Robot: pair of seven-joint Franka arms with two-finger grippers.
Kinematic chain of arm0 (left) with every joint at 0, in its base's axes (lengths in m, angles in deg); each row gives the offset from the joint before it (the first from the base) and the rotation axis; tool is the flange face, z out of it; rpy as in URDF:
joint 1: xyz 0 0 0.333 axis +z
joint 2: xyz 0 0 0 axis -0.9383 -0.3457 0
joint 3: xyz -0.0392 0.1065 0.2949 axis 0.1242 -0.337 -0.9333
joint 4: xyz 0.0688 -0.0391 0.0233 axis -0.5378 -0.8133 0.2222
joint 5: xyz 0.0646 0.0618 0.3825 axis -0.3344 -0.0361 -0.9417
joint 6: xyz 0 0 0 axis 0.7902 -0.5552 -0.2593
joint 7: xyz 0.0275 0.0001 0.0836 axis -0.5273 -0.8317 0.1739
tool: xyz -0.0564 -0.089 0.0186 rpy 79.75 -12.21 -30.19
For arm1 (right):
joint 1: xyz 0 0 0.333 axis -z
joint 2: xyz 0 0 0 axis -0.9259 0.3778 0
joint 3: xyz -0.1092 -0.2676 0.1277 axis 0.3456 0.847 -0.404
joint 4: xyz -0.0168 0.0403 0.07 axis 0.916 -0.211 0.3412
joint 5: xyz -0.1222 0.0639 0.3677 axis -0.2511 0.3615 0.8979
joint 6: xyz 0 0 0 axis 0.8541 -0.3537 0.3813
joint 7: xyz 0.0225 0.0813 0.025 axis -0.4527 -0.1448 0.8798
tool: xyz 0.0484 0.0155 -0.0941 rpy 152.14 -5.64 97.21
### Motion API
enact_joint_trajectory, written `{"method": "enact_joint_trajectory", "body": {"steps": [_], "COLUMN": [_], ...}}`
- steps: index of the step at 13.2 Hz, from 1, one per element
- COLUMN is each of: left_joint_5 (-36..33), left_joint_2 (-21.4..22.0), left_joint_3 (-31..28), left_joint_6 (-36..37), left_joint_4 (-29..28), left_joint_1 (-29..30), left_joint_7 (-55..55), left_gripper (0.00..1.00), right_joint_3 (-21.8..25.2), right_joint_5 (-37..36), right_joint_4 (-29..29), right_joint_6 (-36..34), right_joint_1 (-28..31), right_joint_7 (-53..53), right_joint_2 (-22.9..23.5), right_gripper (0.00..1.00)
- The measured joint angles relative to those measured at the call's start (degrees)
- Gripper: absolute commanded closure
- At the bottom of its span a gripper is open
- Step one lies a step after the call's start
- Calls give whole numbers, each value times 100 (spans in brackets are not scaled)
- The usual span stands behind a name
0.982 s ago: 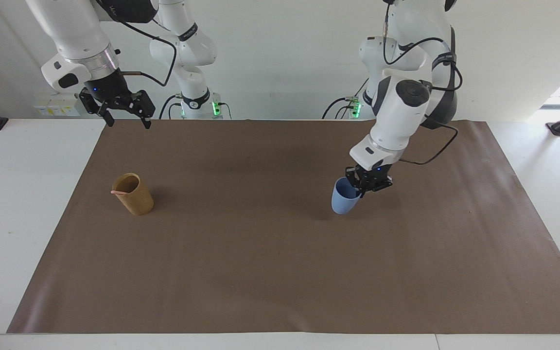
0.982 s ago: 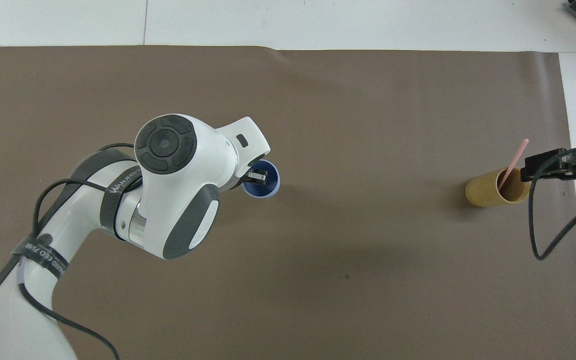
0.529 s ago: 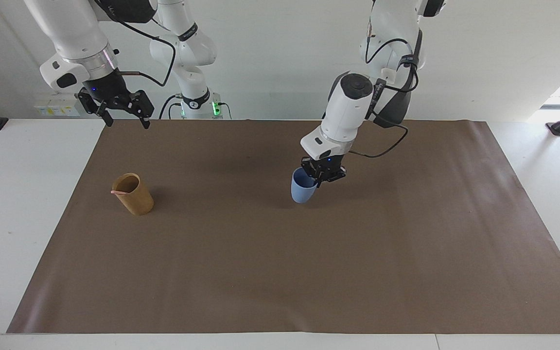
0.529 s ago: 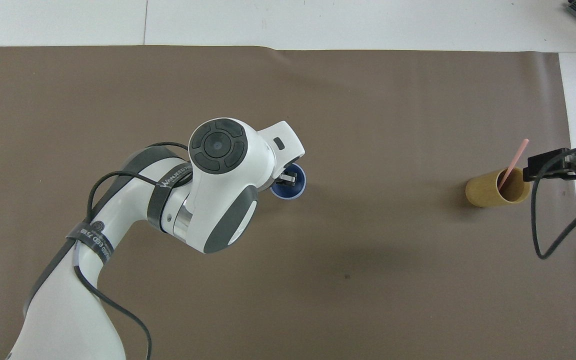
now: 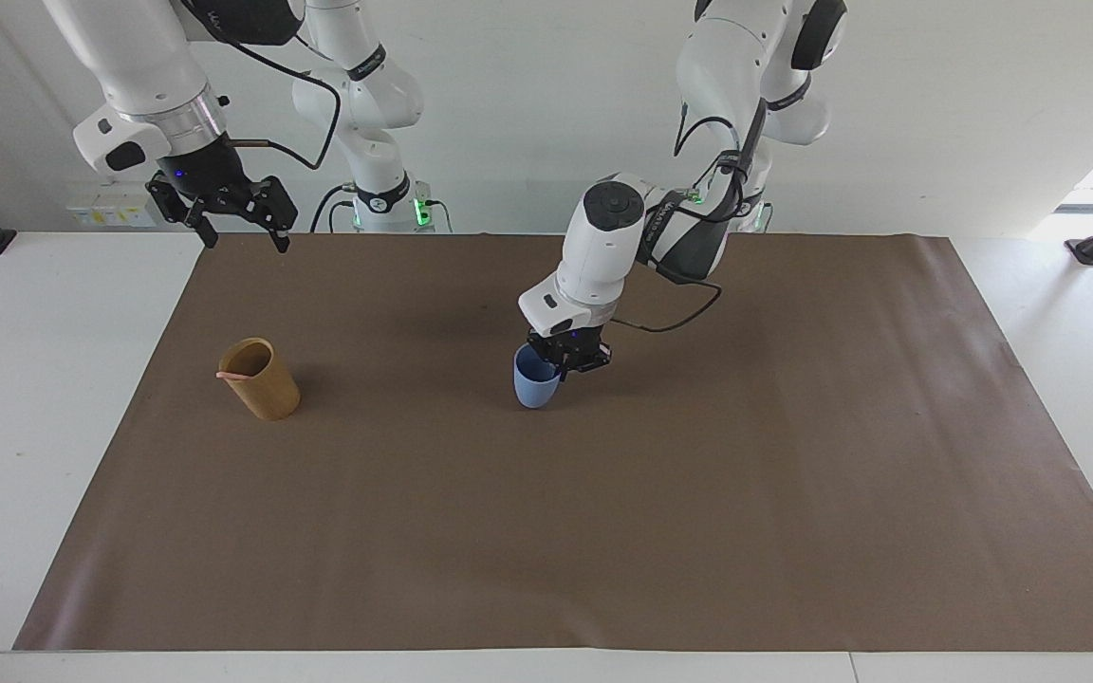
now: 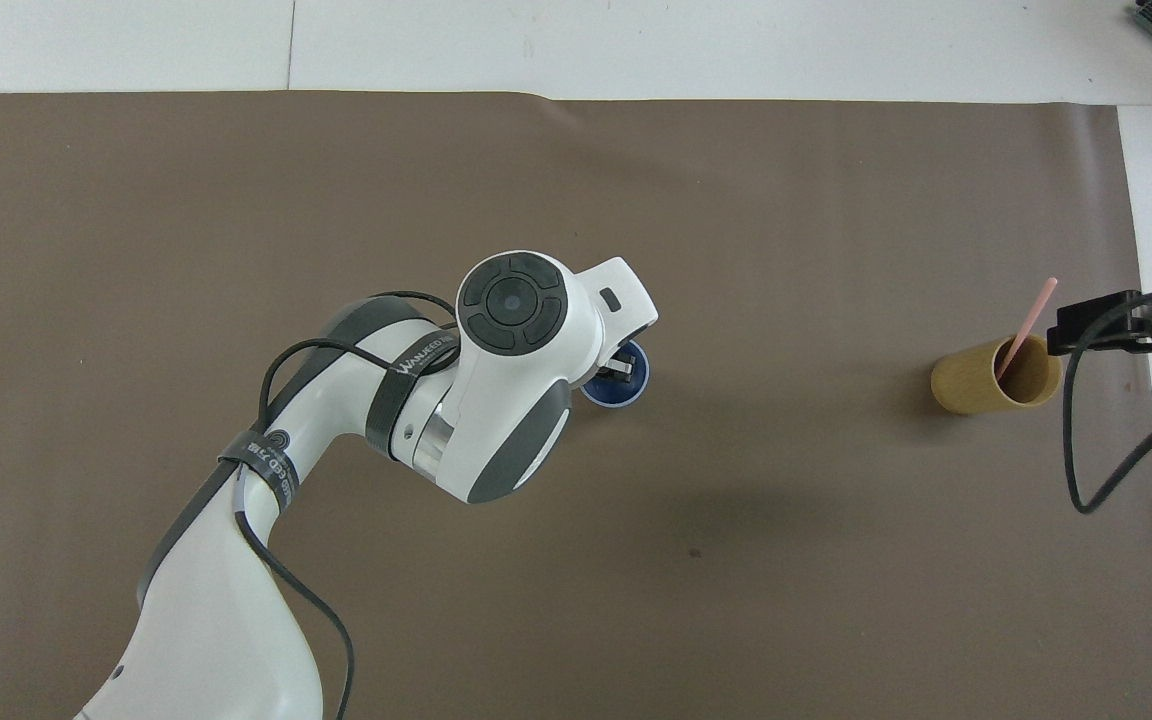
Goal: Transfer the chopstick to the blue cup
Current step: 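Carry the blue cup toward the table center while the right gripper rises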
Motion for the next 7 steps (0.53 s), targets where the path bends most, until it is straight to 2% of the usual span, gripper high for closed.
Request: {"method": "enact_joint_trajectory", "body": {"steps": [6,7], "left_joint_5": [0,0], "left_joint_2": [-62,-73], "left_joint_3": [-31,-30], "left_joint_6": [0,0], "left_joint_4": [0,0], "left_joint_1": [-1,-2], "left_joint_7": [-1,-6], "left_gripper": [99,86], "right_joint_3": [5,7], "right_joint_5": [0,0], "right_joint_4": [-156,-184], "right_joint_6": [567,691], "right_joint_1": [196,255], "right_joint_7": [406,643], "right_joint_2": [40,79], "right_gripper": [0,0]}}
